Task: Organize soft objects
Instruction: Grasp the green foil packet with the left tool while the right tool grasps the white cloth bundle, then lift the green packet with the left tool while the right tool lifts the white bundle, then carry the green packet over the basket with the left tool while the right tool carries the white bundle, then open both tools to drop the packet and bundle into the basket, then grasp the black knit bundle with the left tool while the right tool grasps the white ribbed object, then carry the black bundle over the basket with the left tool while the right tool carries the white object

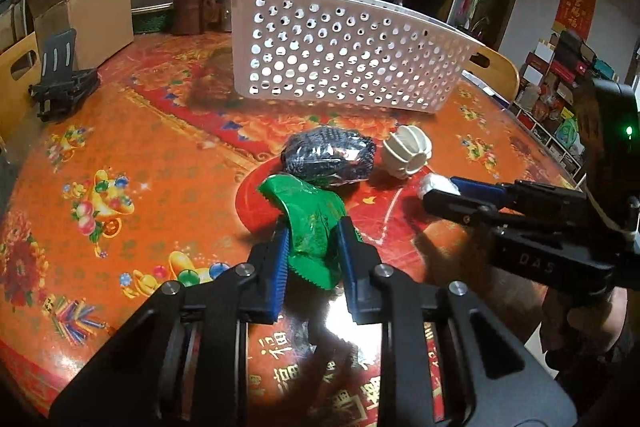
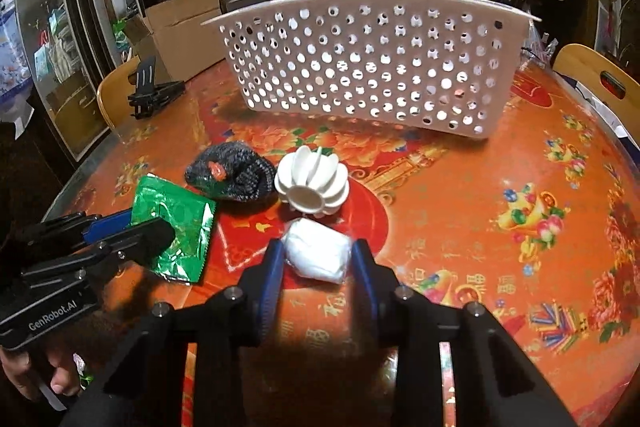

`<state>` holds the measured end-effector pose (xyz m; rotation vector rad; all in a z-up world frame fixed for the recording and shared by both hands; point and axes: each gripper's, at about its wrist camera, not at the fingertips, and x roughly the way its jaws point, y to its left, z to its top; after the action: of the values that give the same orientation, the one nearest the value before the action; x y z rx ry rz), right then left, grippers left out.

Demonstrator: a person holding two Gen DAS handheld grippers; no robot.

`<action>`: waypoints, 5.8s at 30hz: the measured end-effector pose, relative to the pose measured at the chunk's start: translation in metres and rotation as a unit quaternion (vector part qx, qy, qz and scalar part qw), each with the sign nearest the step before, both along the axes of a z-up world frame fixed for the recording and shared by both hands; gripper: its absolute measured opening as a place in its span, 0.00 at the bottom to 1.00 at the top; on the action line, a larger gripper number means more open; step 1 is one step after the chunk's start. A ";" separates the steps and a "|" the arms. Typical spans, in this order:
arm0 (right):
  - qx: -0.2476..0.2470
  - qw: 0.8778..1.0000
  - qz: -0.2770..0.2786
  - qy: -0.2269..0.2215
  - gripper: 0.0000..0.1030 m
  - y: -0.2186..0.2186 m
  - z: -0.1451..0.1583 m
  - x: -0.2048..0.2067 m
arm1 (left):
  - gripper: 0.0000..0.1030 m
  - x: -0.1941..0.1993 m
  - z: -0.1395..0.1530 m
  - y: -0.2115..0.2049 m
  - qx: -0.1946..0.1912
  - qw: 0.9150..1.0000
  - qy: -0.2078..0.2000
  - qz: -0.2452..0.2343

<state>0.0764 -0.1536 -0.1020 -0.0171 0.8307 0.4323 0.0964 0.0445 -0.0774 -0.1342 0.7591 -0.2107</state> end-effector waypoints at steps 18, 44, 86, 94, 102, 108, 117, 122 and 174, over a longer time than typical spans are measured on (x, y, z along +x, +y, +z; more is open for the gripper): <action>0.021 0.999 -0.008 -0.026 0.33 -0.024 0.019 -0.016 | 0.18 -0.012 0.024 -0.014 -0.013 0.999 -0.028 -0.013; 0.034 0.997 -0.017 -0.066 0.33 -0.057 0.071 0.004 | 0.17 0.025 0.098 -0.006 -0.023 0.997 -0.078 -0.006; -0.089 0.995 -0.022 0.037 0.33 -0.022 0.095 0.241 | 0.18 0.298 0.111 -0.043 0.124 0.990 0.057 0.046; -0.066 0.995 -0.026 0.069 0.35 -0.025 0.081 0.259 | 0.29 0.305 0.098 -0.038 0.122 0.989 0.064 0.047; -0.045 0.998 -0.047 0.018 0.75 -0.044 0.114 0.217 | 0.78 0.258 0.126 -0.028 0.113 0.992 0.004 0.056; 0.005 0.998 -0.046 -0.043 0.81 -0.066 0.129 0.132 | 0.97 0.177 0.143 -0.016 0.122 0.990 -0.047 0.060; 0.039 0.999 -0.013 0.010 0.92 -0.049 0.042 0.039 | 1.00 0.080 0.052 -0.010 0.082 0.995 0.046 0.036; 0.046 0.999 -0.003 0.027 0.80 -0.033 0.020 0.034 | 0.99 0.067 0.025 -0.018 0.066 0.996 0.055 0.038; 0.079 0.997 -0.018 -0.011 0.40 -0.072 0.039 0.016 | 0.54 0.070 0.026 -0.043 0.088 0.995 0.003 0.038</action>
<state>0.0924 -0.2255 -0.0633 0.1391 0.7728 0.4629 0.1659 0.0018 -0.0513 0.0039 0.7740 -0.0704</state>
